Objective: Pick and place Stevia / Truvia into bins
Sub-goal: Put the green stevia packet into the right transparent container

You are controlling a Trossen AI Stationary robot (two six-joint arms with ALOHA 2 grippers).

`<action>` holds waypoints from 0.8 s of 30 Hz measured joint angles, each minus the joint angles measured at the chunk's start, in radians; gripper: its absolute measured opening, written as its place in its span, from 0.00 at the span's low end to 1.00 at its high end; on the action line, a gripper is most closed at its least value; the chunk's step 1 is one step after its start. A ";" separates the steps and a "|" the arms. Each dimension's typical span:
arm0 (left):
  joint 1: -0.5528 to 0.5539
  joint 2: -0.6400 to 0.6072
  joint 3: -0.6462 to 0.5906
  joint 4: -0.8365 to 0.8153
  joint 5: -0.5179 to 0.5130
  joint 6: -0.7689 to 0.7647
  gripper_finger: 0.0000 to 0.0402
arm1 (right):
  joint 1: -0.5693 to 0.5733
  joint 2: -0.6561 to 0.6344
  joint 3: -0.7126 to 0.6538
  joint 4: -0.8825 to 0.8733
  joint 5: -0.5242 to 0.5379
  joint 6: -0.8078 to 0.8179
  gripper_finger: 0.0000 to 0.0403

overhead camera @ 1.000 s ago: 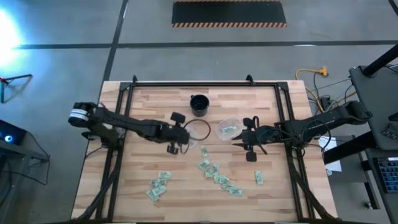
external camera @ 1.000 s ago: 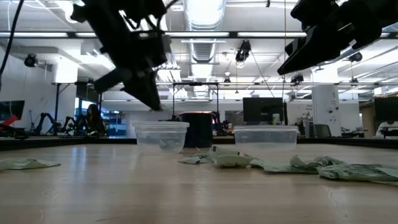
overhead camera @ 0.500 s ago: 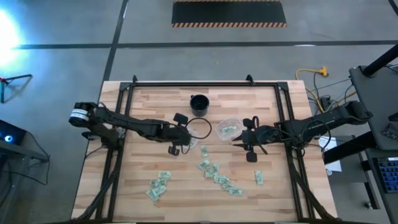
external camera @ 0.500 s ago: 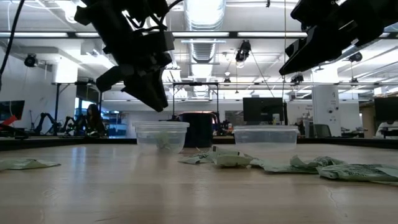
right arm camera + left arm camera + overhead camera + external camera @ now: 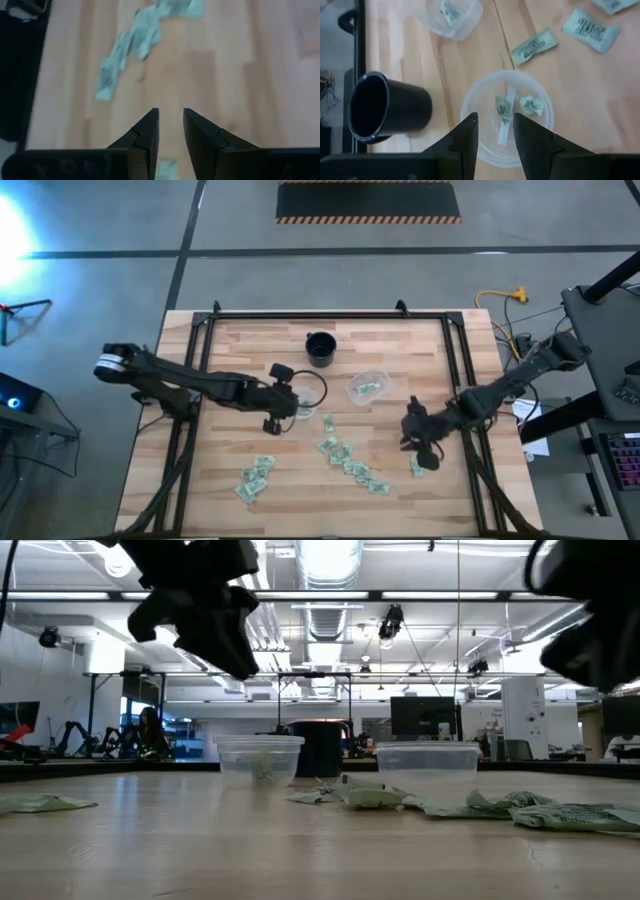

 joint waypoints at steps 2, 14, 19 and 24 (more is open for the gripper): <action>0.000 -0.014 -0.008 -0.004 0.000 0.000 0.27 | 0.077 0.000 0.000 -0.001 0.038 0.090 0.20; 0.000 -0.022 -0.009 0.010 -0.008 -0.025 0.27 | 0.396 0.056 0.002 -0.018 0.298 0.422 0.20; -0.003 -0.022 -0.008 0.007 -0.009 -0.041 0.27 | 0.425 0.166 0.025 -0.026 0.298 0.447 0.20; -0.003 -0.022 -0.006 0.007 -0.008 -0.053 0.27 | 0.465 0.302 0.157 -0.160 0.298 0.463 0.20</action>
